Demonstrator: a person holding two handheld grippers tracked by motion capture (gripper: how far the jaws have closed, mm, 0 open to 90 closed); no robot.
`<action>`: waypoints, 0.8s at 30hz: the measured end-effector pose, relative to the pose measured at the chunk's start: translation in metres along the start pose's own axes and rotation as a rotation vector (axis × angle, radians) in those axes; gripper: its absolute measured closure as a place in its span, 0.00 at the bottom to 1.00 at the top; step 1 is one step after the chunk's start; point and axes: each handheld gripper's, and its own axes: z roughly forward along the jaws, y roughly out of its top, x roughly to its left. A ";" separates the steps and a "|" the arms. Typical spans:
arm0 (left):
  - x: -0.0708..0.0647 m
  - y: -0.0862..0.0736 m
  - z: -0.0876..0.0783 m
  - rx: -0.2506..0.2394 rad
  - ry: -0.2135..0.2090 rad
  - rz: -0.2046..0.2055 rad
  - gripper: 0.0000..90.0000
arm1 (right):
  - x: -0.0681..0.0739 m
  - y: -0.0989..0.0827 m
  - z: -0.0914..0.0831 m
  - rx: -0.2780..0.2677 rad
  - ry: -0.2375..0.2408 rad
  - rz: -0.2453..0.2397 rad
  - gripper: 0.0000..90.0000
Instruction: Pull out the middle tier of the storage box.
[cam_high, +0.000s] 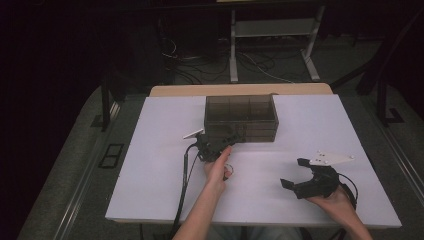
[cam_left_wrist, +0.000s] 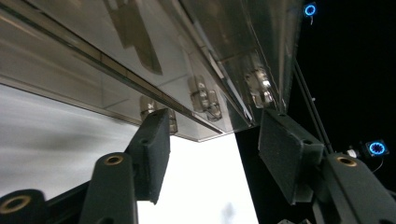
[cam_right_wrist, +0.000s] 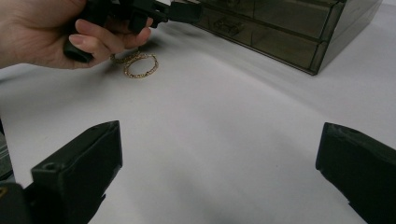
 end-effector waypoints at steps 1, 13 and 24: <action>0.001 0.000 0.000 -0.003 0.004 -0.007 0.50 | 0.000 0.000 0.000 0.000 0.000 0.000 0.00; 0.008 0.004 0.003 0.022 0.014 -0.040 0.63 | 0.002 0.000 0.002 0.017 0.010 -0.008 0.00; 0.013 0.008 0.005 0.060 0.000 -0.050 0.71 | 0.002 0.000 0.002 0.017 0.008 -0.009 0.00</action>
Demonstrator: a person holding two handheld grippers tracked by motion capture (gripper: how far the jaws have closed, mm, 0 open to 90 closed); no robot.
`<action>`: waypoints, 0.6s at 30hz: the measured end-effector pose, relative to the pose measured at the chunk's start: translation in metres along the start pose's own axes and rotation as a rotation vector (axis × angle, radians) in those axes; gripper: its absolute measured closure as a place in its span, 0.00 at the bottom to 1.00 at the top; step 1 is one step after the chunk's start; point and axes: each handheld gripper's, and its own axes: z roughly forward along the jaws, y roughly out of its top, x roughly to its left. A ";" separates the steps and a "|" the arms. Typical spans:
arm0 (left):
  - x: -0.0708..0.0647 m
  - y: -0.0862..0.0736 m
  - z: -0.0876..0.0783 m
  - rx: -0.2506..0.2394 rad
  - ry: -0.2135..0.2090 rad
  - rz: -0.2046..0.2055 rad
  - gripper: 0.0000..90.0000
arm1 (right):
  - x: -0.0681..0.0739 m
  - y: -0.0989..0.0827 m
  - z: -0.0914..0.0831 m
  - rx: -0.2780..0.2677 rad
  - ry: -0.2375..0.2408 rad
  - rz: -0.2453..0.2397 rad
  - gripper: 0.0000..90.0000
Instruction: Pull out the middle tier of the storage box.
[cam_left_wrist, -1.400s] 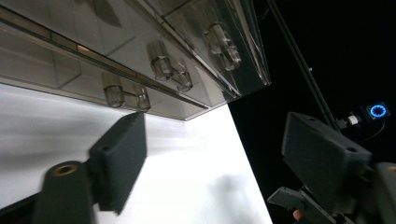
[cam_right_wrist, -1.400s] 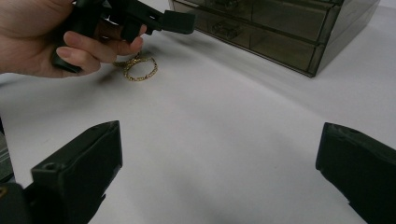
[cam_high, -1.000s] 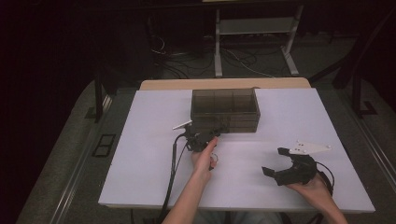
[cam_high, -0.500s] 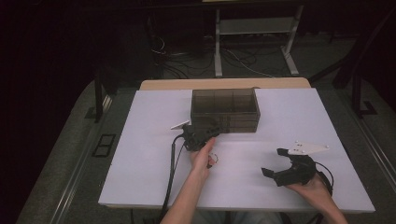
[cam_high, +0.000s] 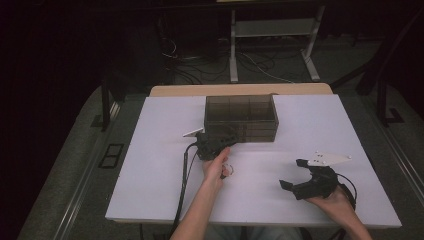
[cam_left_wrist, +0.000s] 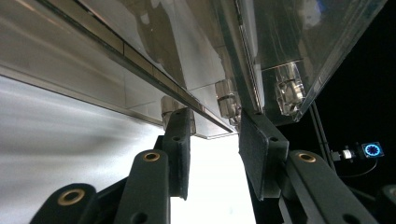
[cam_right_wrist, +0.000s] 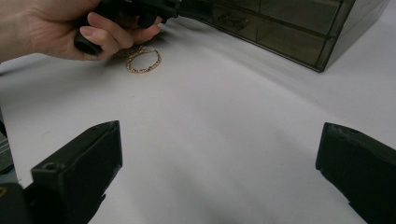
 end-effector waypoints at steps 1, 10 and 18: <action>0.000 0.000 0.001 0.004 -0.005 -0.001 0.72 | 0.000 0.000 0.000 0.000 0.000 -0.001 0.00; 0.000 0.001 0.002 0.002 -0.016 -0.012 0.76 | 0.000 0.000 0.000 0.000 -0.001 -0.003 0.00; 0.001 0.000 0.004 -0.008 -0.030 -0.016 0.77 | 0.000 0.000 0.001 0.000 -0.001 -0.005 0.00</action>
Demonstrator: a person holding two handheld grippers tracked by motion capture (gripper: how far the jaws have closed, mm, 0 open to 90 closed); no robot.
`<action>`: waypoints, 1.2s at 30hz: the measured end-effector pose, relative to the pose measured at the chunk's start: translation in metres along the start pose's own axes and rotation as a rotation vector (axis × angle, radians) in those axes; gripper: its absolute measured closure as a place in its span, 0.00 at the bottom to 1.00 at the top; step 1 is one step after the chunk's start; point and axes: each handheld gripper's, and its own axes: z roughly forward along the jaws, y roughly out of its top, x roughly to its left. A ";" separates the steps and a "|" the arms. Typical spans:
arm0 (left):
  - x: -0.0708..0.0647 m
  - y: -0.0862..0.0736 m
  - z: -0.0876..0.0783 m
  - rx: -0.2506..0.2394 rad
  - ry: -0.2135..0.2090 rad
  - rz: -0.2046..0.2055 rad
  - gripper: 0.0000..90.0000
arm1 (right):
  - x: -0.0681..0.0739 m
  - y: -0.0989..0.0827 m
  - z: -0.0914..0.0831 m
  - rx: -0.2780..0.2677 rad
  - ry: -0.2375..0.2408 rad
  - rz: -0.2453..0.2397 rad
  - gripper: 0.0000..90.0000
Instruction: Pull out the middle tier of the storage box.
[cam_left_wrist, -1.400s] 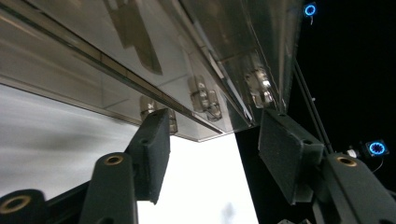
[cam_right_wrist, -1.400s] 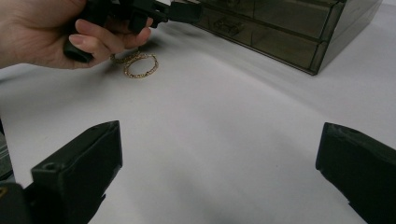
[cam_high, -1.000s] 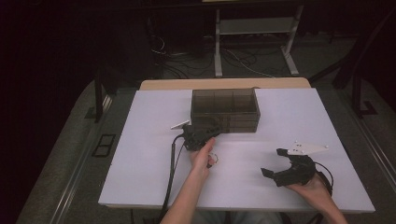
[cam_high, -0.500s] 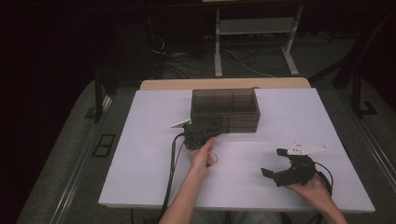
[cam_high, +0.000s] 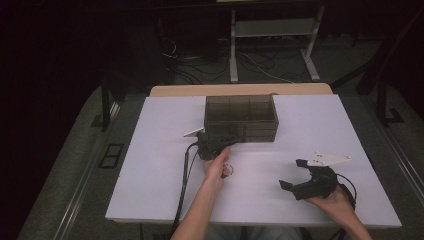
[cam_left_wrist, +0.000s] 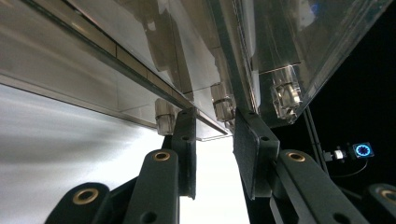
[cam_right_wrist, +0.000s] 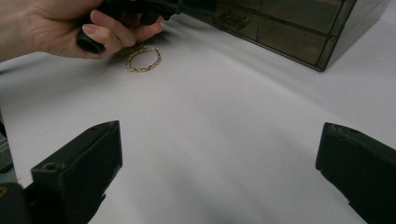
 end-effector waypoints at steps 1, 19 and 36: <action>0.000 0.000 0.000 -0.002 -0.002 -0.003 0.77 | 0.000 0.000 0.000 0.000 0.000 0.000 0.00; -0.006 0.002 0.008 0.026 0.009 -0.013 0.89 | 0.000 0.000 -0.001 0.001 0.000 0.001 0.00; -0.005 -0.006 0.004 0.012 0.002 0.004 0.91 | 0.000 0.000 0.000 0.000 0.000 -0.002 0.00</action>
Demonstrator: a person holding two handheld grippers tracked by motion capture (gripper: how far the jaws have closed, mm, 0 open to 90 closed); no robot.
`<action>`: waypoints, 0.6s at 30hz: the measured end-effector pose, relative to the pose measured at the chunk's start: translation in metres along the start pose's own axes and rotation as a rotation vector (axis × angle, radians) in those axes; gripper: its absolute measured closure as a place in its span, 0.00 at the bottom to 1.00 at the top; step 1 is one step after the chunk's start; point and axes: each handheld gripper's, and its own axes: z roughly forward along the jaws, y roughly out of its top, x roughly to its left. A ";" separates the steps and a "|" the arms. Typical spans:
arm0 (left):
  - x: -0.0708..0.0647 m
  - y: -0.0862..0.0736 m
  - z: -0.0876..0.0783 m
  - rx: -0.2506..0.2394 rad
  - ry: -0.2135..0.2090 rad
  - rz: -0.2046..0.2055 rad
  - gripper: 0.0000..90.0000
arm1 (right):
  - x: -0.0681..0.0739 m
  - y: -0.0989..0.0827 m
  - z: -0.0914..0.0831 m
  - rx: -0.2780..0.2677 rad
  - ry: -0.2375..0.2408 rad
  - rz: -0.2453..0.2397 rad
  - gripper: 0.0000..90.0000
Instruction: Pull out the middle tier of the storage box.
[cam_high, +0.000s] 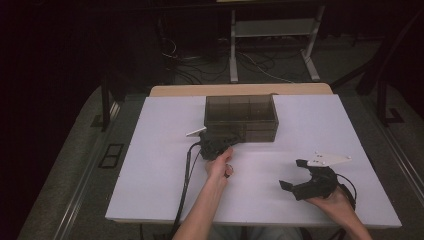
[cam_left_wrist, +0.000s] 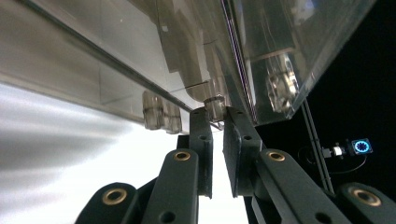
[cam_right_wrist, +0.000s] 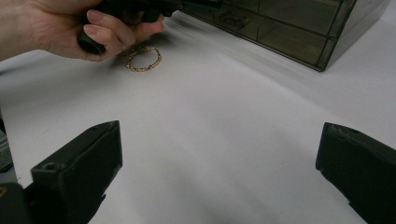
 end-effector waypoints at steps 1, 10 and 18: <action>0.000 -0.001 -0.001 0.002 0.000 0.005 0.91 | 0.000 0.000 0.000 0.001 0.000 -0.001 0.00; -0.003 -0.015 -0.009 -0.008 0.003 0.004 0.90 | 0.001 0.000 0.001 0.006 -0.003 -0.007 0.00; -0.003 -0.019 -0.012 -0.010 0.002 -0.002 0.90 | 0.001 0.000 0.001 0.004 -0.006 -0.008 0.00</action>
